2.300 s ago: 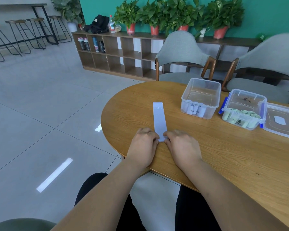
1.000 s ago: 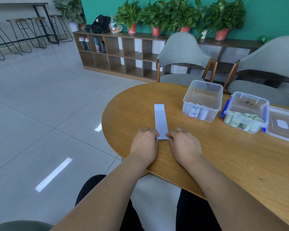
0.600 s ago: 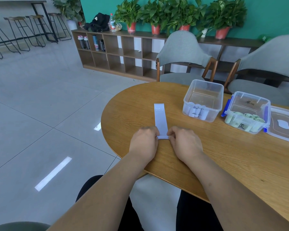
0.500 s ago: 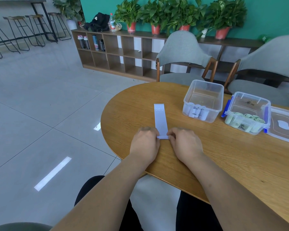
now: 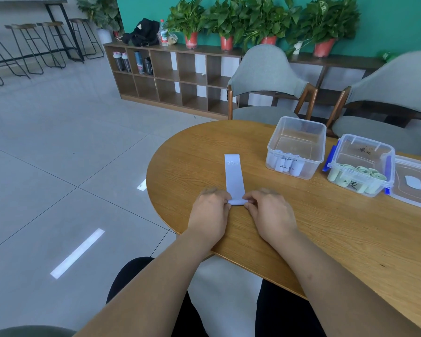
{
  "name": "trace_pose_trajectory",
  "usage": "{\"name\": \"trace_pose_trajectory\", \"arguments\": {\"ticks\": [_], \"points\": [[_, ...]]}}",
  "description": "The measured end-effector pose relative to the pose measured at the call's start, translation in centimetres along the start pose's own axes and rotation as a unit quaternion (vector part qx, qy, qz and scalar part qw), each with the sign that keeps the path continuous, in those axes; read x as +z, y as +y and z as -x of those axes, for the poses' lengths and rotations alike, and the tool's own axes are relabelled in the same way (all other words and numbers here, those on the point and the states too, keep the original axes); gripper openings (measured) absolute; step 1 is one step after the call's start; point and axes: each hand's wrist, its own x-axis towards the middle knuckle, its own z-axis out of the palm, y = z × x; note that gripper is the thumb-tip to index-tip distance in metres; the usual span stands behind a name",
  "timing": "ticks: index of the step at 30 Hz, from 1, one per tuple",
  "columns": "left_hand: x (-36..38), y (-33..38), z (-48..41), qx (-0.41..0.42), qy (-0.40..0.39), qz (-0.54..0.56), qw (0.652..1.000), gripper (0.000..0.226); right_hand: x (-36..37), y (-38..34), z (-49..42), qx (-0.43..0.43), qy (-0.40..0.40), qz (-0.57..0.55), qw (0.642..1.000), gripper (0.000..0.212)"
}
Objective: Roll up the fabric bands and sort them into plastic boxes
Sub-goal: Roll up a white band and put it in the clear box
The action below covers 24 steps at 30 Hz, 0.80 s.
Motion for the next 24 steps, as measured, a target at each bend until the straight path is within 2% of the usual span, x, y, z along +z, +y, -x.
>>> {"name": "trace_pose_trajectory", "arguments": {"ticks": [13,24], "points": [[-1.2,0.7,4.4,-0.014,-0.011,0.065,0.998,0.016,-1.1,0.2,4.5,-0.015,-0.003,-0.04,0.999,0.016],[-1.2,1.6,4.5,-0.03,-0.012,0.051,0.998,0.018,-1.3,-0.5,4.6,0.014,-0.033,0.0,0.999,0.022]]}}
